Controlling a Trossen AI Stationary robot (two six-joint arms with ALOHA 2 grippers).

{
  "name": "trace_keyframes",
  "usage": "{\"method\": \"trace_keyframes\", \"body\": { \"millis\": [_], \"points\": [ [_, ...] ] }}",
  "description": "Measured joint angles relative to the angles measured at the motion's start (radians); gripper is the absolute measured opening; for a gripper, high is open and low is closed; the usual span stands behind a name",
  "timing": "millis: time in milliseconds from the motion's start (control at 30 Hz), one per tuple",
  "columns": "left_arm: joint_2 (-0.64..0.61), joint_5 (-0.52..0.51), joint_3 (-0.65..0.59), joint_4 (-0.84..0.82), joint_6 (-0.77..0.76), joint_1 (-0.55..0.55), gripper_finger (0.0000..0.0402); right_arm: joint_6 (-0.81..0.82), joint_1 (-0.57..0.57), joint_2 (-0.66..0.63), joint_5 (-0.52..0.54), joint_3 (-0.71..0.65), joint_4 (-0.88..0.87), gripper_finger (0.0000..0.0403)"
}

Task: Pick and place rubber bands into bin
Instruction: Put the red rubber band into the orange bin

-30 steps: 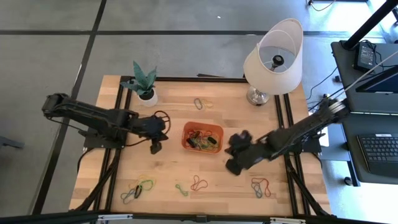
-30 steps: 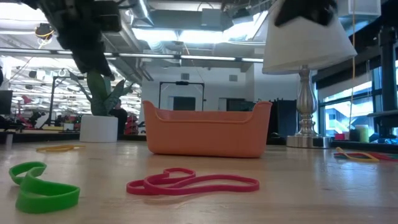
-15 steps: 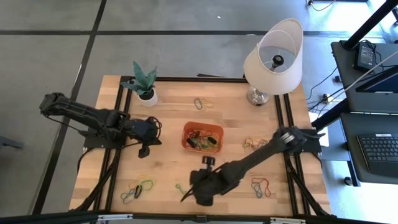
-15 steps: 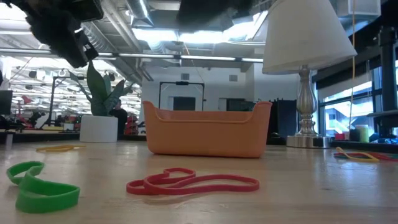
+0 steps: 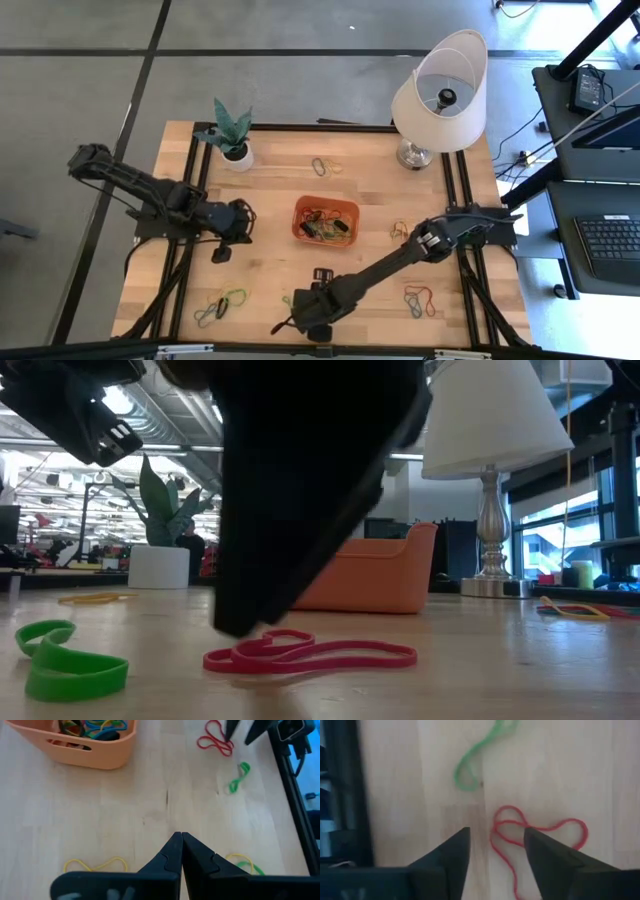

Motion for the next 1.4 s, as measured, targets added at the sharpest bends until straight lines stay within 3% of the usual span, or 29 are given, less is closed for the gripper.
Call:
{"method": "trace_keyframes", "body": {
  "millis": [200, 400, 533, 833, 1067, 1267, 1400],
  "points": [
    [0.000, -0.055, 0.000, 0.000, -0.011, -0.036, 0.0003, 0.023, -0.005, 0.007, 0.013, -0.044, 0.040, 0.0235],
    [0.000, -0.081, 0.000, 0.000, -0.012, -0.049, 0.0003, 0.027, -0.003, -0.004, 0.030, -0.128, 0.113, 0.0237],
    [0.000, -0.083, 0.000, 0.000, -0.013, -0.049, 0.0003, 0.022, 0.003, -0.003, 0.037, -0.144, 0.109, 0.0191],
    [0.000, -0.099, 0.000, 0.000, -0.013, -0.049, 0.0003, 0.053, 0.001, -0.001, 0.034, -0.136, 0.096, 0.0017],
    [0.000, -0.100, 0.000, 0.000, -0.013, -0.049, 0.0003, 0.055, 0.007, -0.011, 0.091, -0.040, -0.038, 0.0003],
    [0.000, -0.100, 0.000, 0.000, 0.005, -0.049, 0.0003, 0.056, 0.006, -0.127, 0.160, -0.011, -0.150, 0.0002],
    [0.000, -0.100, 0.000, 0.001, 0.005, -0.049, 0.0003, 0.088, 0.001, -0.196, 0.295, -0.015, -0.209, 0.0002]
  ]
}}
